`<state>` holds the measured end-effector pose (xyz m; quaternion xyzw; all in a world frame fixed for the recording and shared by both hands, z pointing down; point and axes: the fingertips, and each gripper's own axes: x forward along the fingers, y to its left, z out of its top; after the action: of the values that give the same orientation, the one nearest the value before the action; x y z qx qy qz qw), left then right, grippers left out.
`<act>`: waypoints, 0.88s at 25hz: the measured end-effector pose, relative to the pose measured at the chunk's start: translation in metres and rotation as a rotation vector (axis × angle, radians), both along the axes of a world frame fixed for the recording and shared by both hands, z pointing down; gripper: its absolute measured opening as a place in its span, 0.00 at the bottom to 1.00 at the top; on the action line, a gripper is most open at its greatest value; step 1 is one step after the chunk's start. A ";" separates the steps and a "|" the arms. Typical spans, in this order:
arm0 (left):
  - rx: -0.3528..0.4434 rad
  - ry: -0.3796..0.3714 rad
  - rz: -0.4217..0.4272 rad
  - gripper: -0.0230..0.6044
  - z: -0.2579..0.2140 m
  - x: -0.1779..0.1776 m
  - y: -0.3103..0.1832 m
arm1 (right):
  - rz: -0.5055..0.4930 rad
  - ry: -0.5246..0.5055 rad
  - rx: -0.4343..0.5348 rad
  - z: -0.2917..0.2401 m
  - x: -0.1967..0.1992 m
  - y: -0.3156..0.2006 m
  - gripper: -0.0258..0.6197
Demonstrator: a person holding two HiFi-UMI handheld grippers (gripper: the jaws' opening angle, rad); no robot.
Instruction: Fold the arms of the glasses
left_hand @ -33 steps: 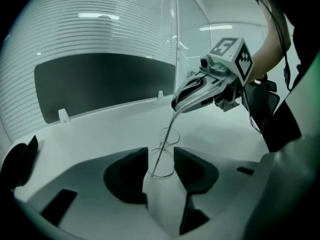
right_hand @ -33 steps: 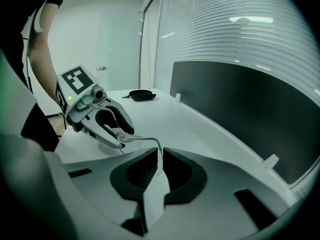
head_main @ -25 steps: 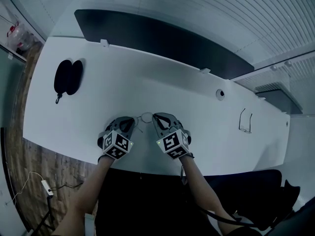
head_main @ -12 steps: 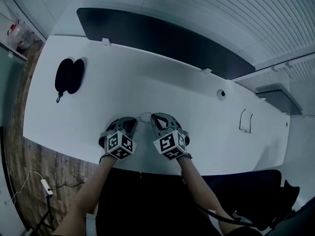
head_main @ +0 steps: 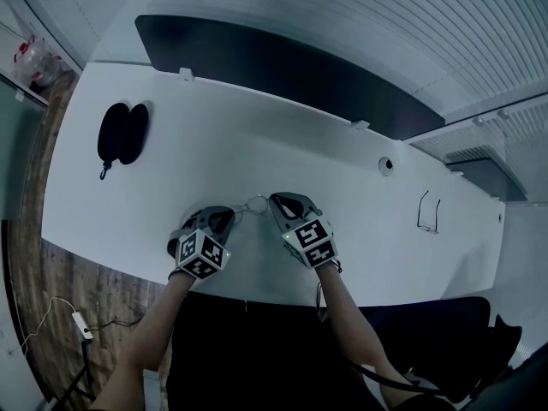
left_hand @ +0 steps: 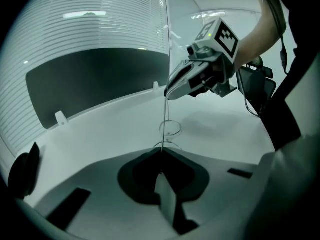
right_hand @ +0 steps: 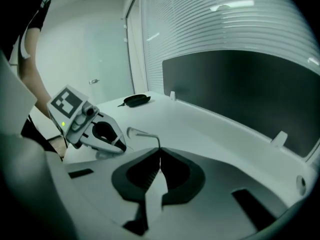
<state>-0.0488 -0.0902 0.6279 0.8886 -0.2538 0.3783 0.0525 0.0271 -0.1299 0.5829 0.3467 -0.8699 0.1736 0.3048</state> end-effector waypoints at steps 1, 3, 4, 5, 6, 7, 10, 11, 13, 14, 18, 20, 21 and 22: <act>0.000 -0.006 0.002 0.05 0.002 -0.001 0.001 | 0.015 -0.037 -0.019 0.000 0.001 0.000 0.07; 0.005 -0.017 0.004 0.05 0.002 -0.001 0.000 | 0.026 -0.096 -0.052 0.000 0.002 -0.001 0.07; 0.011 -0.017 0.005 0.05 0.000 0.001 -0.001 | 0.023 -0.108 -0.059 -0.001 0.002 -0.002 0.07; 0.020 -0.007 0.008 0.05 -0.004 0.003 -0.001 | 0.017 -0.102 -0.056 -0.001 0.003 -0.002 0.07; 0.032 0.014 0.012 0.05 -0.011 0.006 -0.002 | 0.010 -0.081 -0.045 -0.001 0.003 -0.001 0.07; 0.043 0.042 0.020 0.05 -0.019 0.010 -0.002 | 0.002 -0.058 -0.035 0.000 0.004 -0.001 0.07; 0.076 0.113 0.036 0.05 -0.039 0.018 0.000 | -0.014 -0.031 -0.020 0.000 0.002 0.001 0.07; 0.088 0.129 0.026 0.05 -0.043 0.018 0.000 | -0.021 -0.023 -0.015 0.000 0.001 0.002 0.07; 0.134 0.166 -0.010 0.05 -0.054 0.015 -0.005 | -0.038 0.001 0.000 -0.001 0.000 0.004 0.07; 0.164 0.189 -0.026 0.05 -0.060 0.013 -0.007 | -0.043 0.011 0.007 -0.001 -0.001 0.005 0.07; 0.222 0.245 -0.025 0.05 -0.076 0.015 -0.006 | -0.025 0.031 0.015 -0.002 0.003 0.004 0.07; 0.201 0.243 0.043 0.05 -0.072 0.025 0.005 | 0.002 0.045 0.007 0.000 0.008 0.002 0.07; 0.183 0.225 0.087 0.05 -0.067 0.031 0.012 | 0.014 0.053 0.007 0.001 0.010 0.001 0.07; 0.163 0.207 0.124 0.05 -0.062 0.036 0.020 | 0.021 0.060 0.009 0.001 0.012 0.000 0.07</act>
<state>-0.0130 -0.0707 0.5662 0.9381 -0.2217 0.2654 -0.0173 0.0386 -0.1298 0.5840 0.3620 -0.8576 0.1624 0.3272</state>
